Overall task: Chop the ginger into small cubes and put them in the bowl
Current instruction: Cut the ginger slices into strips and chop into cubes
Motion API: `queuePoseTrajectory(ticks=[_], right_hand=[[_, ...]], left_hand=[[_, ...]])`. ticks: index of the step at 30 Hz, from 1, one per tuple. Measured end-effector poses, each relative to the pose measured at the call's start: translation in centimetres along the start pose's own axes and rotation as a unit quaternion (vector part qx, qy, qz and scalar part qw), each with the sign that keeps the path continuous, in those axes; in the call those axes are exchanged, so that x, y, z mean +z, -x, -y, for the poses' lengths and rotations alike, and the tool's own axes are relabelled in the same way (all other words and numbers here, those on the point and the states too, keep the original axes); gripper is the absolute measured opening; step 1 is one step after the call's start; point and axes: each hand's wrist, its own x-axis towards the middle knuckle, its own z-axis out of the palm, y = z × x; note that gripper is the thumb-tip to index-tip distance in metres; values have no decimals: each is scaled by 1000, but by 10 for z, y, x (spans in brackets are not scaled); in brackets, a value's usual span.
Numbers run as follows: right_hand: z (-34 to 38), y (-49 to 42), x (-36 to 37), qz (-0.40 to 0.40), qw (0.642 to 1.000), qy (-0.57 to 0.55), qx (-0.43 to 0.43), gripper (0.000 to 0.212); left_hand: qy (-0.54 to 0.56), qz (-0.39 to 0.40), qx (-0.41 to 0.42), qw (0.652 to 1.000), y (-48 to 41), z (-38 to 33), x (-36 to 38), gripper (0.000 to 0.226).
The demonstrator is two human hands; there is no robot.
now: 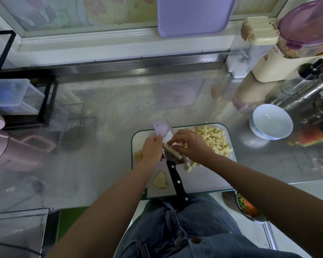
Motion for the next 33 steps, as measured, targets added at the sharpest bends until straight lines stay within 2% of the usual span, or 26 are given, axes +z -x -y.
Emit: queuePoseTrajectory(ticks=[6,12,16,17,20,22,25,27,30,32,33], right_hand=[[-5,0,3,15,999,41,13,4],[-27,12,-4,-38,987,86,131,14],[-12,14,-1,-58,991,56,105,14],[-7,14,1,-53,991,53,114,18],[3,16,9,18,980,95,173,63],[6,19,15,59,976,110,179,75],[7,24,19,73,987,20,145,69],[8,26,20,47,991,-9,123,58],[7,27,18,0,993,1,115,45],[6,29,14,-9,992,-1,125,41],[6,29,12,-9,992,-4,128,40]], left_hand=[[13,-3,-5,1000,0,3,-5,33],[14,-35,0,999,-4,6,-13,36],[23,-51,-4,998,-4,7,-13,34],[27,-53,-3,998,-4,7,-12,33],[39,-72,-11,997,-4,7,-10,30],[51,-88,-30,994,-5,6,-7,26],[76,-83,-39,993,-6,5,-7,23],[47,-74,-34,996,-5,5,-8,25],[-62,-144,9,988,0,4,-13,19],[-152,-190,114,963,5,1,-17,19],[-232,-187,196,934,6,0,-19,24]])
